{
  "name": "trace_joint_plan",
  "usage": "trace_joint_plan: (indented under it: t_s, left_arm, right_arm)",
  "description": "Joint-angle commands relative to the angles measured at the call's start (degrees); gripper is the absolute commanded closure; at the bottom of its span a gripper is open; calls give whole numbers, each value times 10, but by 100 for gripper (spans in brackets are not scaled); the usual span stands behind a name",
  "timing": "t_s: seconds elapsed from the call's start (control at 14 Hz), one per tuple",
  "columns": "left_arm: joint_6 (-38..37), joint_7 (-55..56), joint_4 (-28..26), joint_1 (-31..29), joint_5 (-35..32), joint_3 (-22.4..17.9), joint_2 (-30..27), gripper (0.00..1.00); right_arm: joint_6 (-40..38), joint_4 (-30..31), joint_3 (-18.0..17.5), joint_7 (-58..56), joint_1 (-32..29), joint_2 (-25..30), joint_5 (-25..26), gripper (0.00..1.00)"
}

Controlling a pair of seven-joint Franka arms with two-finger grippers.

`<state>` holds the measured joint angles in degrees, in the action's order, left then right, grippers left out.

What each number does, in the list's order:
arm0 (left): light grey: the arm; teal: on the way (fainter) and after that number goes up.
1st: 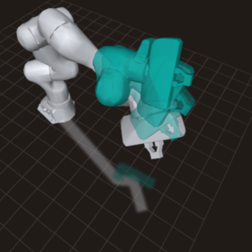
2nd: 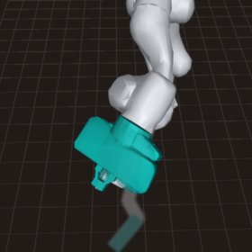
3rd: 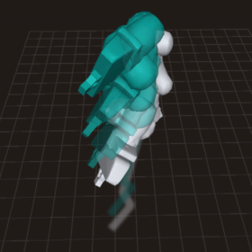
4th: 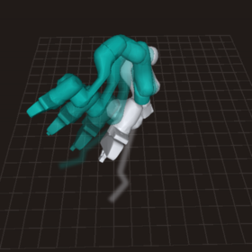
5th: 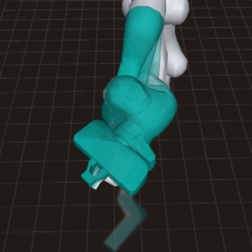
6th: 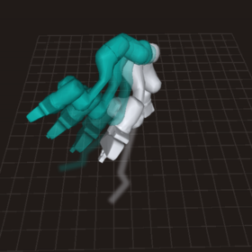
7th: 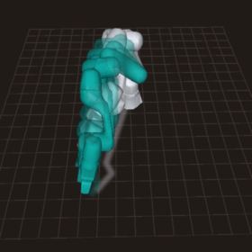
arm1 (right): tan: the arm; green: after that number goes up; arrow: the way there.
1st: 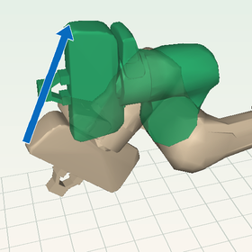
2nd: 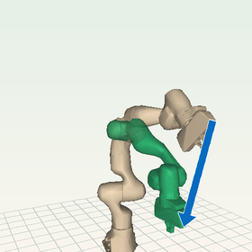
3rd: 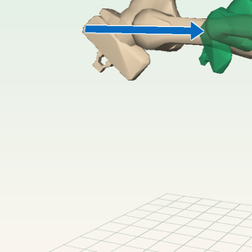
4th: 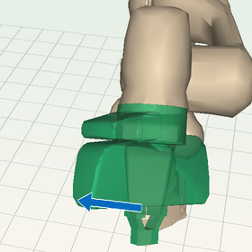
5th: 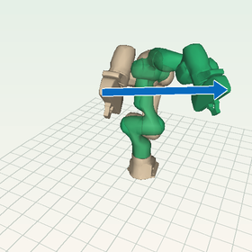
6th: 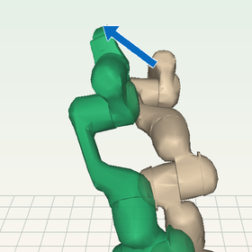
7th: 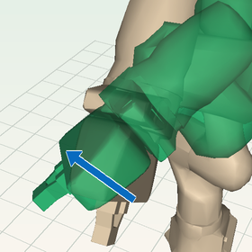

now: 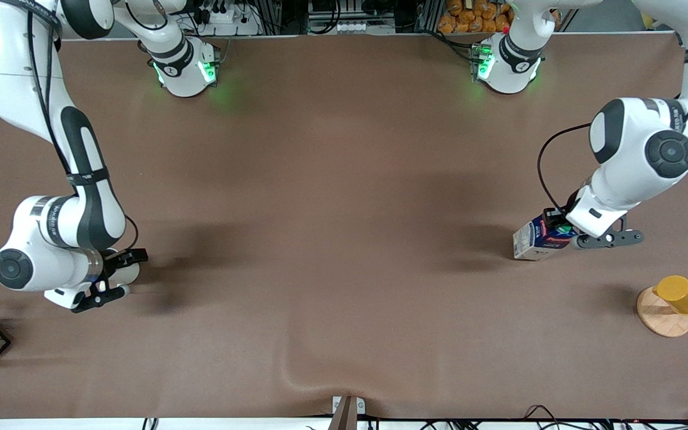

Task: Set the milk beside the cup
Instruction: 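Grasp the milk carton with the left gripper while the right gripper grasps the mug, then carry the mug toward the table middle with the right gripper while the left lifts milk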

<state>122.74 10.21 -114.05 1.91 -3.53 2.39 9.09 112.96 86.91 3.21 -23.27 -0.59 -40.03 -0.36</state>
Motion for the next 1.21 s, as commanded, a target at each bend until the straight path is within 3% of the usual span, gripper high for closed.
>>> trace_joint_plan:
  t_s: [0.0,0.07,0.14,0.21,0.79,1.14]
  left_arm:
    - [-110,-12,68,0,5,10,-27,75]
    - [-146,-5,94,2,24,24,-26,75]
    - [-170,2,115,2,29,38,-25,75]
    - [-184,11,124,2,29,44,-27,74]
    - [-236,28,183,2,30,83,-37,75]
    - [-278,37,196,1,30,89,-40,76]
  right_arm:
    - [0,-2,-7,-8,-8,-5,8,0]
    - [7,-2,-7,-8,-13,-13,7,0]
    - [21,-2,-7,-8,-17,-15,7,39]
    - [23,-2,-7,-14,-16,-15,7,99]
    - [21,-11,-8,-44,-16,-12,4,100]
    - [17,-58,-15,-51,0,-1,0,100]
